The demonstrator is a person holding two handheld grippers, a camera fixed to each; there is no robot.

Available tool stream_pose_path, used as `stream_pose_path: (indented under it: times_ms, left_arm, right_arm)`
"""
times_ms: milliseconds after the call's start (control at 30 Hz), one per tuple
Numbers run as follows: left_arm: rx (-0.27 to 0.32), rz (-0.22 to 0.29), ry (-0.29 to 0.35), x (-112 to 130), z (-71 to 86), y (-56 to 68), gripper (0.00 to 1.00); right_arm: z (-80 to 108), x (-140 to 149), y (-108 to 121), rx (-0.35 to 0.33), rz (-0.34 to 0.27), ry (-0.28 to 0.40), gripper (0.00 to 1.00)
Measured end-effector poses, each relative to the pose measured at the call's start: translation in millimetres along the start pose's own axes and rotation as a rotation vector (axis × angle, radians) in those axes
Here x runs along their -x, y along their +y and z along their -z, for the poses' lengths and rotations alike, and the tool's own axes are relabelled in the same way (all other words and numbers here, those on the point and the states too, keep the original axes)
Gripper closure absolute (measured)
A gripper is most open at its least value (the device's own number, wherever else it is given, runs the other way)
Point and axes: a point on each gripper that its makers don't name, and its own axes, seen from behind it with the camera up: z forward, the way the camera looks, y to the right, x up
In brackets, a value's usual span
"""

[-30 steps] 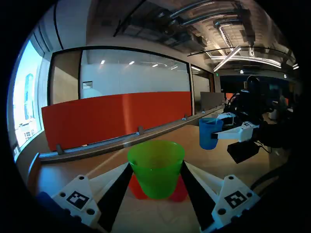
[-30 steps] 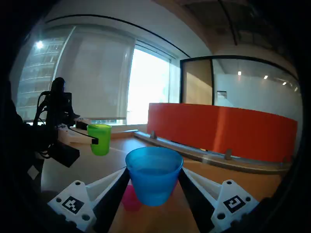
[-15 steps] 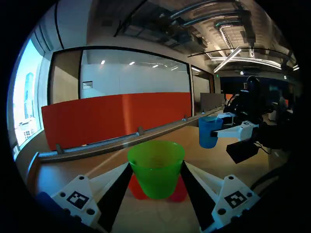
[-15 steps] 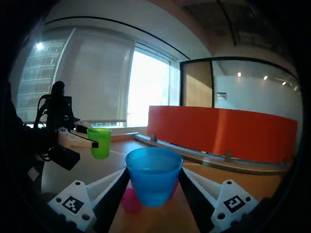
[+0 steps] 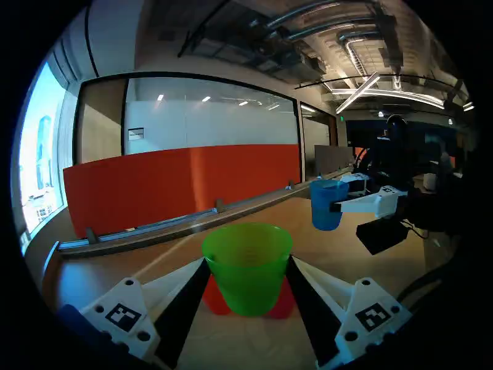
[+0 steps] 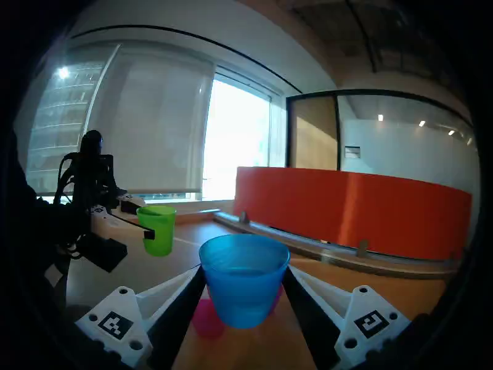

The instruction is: Pour water

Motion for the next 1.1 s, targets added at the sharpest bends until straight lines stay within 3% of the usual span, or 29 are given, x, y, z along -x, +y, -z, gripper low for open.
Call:
stream_pose_path:
  times_ms: [267, 567, 1100]
  left_arm:
    - [0.001, -0.002, -0.014, 8, -0.1, -0.8, 0.16]
    - [0.037, -0.009, -0.017, 13, -1.3, 13.3, 0.16]
    - [0.079, 0.007, -0.023, 27, -5.0, 24.7, 0.16]
  right_arm:
    - [1.3, -2, 0, -0.010, 0.036, -0.016, 0.12]
    - [2.2, -9, 1, -0.030, 0.095, -0.033, 0.12]
    - [-1.7, -21, -1, -0.062, 0.214, -0.055, 0.12]
